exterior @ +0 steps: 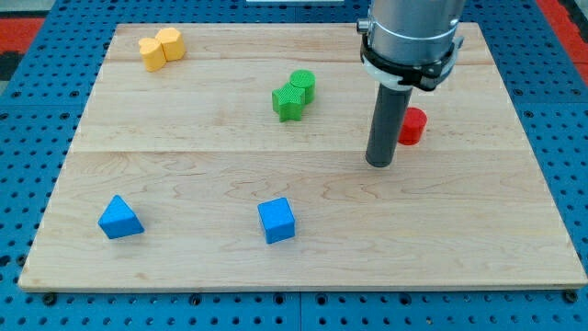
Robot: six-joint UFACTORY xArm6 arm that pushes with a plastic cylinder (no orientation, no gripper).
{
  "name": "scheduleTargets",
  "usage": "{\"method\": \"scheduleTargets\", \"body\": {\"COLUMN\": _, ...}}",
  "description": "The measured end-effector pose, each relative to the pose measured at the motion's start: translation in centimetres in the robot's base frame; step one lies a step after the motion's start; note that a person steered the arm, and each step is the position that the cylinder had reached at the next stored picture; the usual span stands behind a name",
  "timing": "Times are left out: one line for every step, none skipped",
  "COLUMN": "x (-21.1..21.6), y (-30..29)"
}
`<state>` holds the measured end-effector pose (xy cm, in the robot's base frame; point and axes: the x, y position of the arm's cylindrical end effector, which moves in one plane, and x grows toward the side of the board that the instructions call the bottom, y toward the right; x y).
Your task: Slide the red circle below the red star
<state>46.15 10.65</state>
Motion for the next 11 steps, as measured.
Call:
{"method": "scheduleTargets", "body": {"x": -3.5, "y": 2.9}}
{"method": "scheduleTargets", "body": {"x": -7.3, "y": 3.6}}
{"method": "scheduleTargets", "body": {"x": -7.1, "y": 4.5}}
{"method": "scheduleTargets", "body": {"x": -6.3, "y": 4.1}}
{"method": "scheduleTargets", "body": {"x": -7.5, "y": 7.0}}
{"method": "scheduleTargets", "body": {"x": -9.3, "y": 8.5}}
{"method": "scheduleTargets", "body": {"x": -13.4, "y": 6.9}}
{"method": "scheduleTargets", "body": {"x": -16.2, "y": 6.2}}
{"method": "scheduleTargets", "body": {"x": -16.2, "y": 6.2}}
{"method": "scheduleTargets", "body": {"x": -16.2, "y": 6.2}}
{"method": "scheduleTargets", "body": {"x": -16.2, "y": 6.4}}
